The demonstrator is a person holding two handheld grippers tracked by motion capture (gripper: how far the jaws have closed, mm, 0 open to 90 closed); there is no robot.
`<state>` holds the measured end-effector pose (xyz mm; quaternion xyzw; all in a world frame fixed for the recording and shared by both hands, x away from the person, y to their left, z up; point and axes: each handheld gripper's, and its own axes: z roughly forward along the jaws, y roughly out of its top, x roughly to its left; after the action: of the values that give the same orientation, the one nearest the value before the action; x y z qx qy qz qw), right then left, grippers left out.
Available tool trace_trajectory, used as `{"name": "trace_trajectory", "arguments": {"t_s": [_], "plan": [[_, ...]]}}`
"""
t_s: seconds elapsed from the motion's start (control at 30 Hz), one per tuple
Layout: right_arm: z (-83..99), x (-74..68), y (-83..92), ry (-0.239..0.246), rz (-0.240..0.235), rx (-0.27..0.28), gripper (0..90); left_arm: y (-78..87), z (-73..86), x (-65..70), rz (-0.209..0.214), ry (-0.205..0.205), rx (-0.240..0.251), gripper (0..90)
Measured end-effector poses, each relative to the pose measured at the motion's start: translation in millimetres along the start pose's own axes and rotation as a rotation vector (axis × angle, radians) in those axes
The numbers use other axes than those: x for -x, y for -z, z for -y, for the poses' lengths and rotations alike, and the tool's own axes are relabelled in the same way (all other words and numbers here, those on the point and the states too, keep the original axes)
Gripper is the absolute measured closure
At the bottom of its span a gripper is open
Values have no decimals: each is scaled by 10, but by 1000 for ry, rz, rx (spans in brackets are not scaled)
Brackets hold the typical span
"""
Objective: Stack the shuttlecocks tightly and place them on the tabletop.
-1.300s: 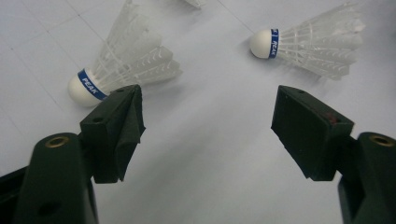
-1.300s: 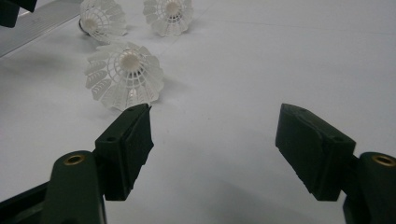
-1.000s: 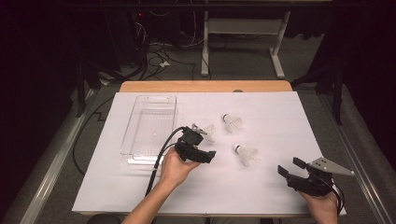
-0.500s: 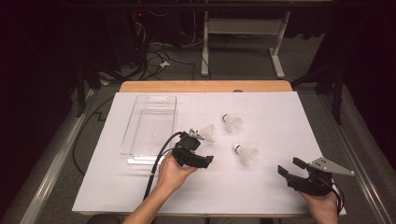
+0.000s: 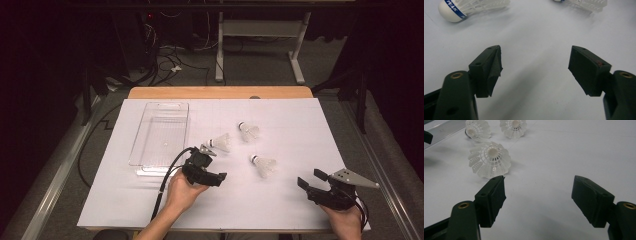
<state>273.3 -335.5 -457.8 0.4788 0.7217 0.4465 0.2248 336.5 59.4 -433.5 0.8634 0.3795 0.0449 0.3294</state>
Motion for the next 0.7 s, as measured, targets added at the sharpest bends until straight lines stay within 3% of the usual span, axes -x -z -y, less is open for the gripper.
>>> {"name": "trace_trajectory", "arguments": {"t_s": [0.7], "plan": [[1,2,3,-1,-1,1,275,10,123,35,5,-13,3,286]]}}
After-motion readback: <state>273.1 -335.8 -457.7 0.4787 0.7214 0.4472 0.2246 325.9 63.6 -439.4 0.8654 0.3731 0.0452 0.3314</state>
